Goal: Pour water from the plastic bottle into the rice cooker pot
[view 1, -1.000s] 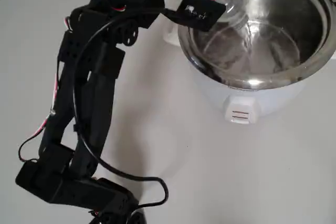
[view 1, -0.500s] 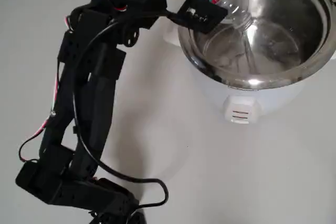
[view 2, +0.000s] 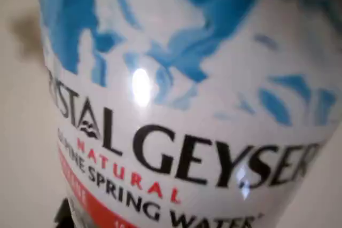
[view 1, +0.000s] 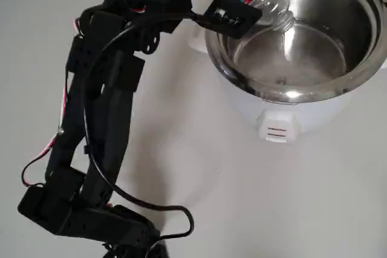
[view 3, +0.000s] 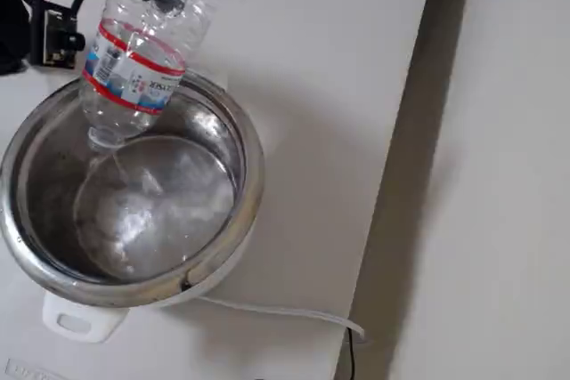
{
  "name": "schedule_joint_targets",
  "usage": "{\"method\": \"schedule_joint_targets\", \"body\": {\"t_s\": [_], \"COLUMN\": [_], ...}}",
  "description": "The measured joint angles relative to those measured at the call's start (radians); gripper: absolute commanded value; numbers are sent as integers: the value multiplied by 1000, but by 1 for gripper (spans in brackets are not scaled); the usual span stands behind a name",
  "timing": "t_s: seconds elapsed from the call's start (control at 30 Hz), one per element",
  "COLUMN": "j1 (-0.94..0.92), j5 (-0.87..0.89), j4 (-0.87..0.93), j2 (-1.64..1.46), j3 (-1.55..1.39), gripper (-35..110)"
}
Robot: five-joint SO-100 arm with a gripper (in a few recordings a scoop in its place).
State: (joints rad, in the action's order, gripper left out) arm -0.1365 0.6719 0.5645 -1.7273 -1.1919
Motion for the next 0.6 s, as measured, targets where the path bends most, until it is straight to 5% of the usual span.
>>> {"method": "schedule_joint_targets", "body": {"t_s": [0.6], "j1": [-9], "j5": [51], "j4": [34], "j2": [0], "j3": [0], "gripper": [18]}}
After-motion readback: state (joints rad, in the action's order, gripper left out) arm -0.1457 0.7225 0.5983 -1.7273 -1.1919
